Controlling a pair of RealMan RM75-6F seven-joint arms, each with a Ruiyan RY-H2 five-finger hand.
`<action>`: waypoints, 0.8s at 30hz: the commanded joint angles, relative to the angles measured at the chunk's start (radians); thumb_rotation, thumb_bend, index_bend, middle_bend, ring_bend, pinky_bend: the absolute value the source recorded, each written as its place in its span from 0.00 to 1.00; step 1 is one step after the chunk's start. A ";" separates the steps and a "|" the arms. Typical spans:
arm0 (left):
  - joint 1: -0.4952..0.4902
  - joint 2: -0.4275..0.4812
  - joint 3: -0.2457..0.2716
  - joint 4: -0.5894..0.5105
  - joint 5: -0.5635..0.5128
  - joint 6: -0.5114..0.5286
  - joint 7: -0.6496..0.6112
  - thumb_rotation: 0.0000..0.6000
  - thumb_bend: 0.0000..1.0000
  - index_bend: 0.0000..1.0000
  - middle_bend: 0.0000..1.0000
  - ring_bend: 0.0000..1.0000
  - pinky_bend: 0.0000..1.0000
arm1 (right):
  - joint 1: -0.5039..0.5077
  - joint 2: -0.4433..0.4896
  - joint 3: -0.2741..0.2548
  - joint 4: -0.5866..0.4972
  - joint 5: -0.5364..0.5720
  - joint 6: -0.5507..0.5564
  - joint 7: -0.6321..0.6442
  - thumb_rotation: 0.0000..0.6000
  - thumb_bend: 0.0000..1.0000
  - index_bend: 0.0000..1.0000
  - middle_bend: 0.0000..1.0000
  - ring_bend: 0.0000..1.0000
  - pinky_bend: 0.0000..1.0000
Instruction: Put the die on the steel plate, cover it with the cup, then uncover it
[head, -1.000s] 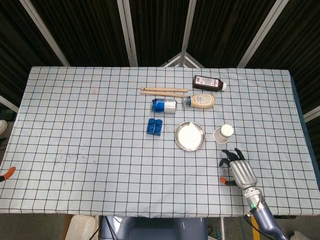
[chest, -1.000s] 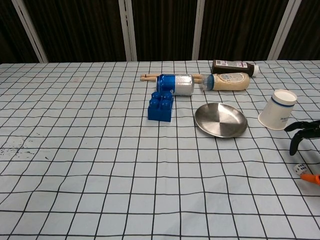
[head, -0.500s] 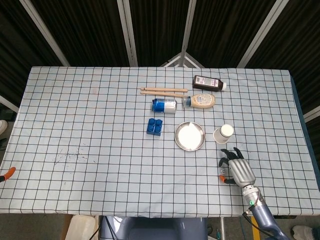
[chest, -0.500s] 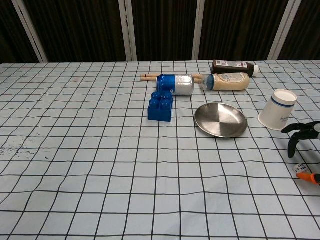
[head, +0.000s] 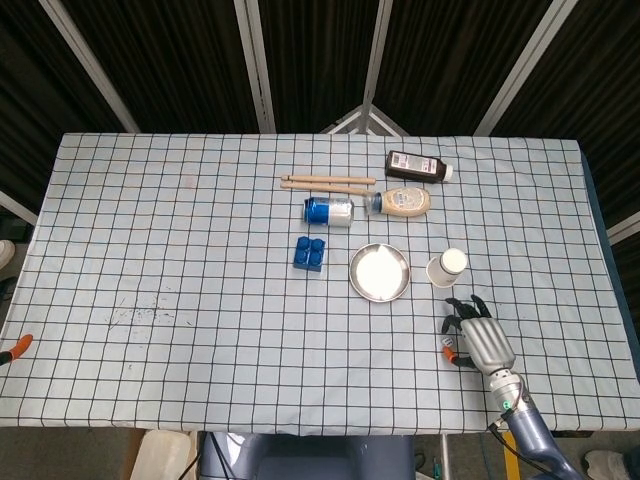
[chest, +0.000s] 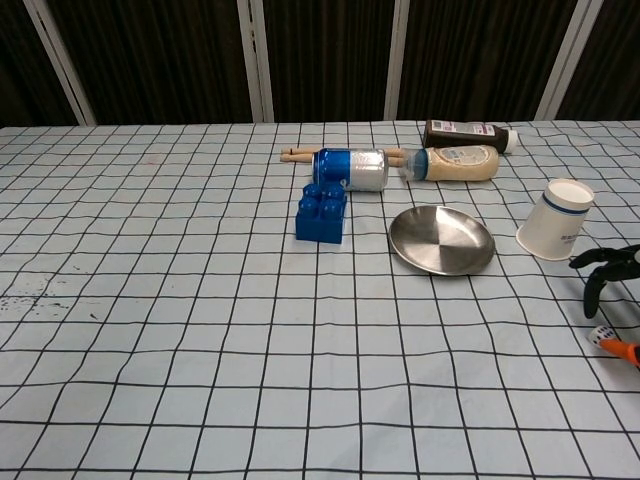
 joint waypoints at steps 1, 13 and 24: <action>0.000 0.000 0.000 0.000 0.001 0.000 0.000 1.00 0.27 0.17 0.02 0.06 0.26 | -0.001 0.003 -0.002 -0.004 -0.001 0.002 -0.003 1.00 0.33 0.50 0.17 0.21 0.05; -0.002 -0.001 0.002 0.000 0.000 -0.004 0.003 1.00 0.27 0.18 0.02 0.06 0.26 | -0.001 0.013 -0.008 -0.018 0.001 0.002 -0.013 1.00 0.33 0.50 0.17 0.21 0.05; -0.003 -0.005 0.003 0.001 -0.001 -0.005 0.011 1.00 0.27 0.18 0.02 0.06 0.26 | 0.003 0.014 -0.011 -0.006 0.000 -0.005 -0.005 1.00 0.34 0.50 0.17 0.21 0.05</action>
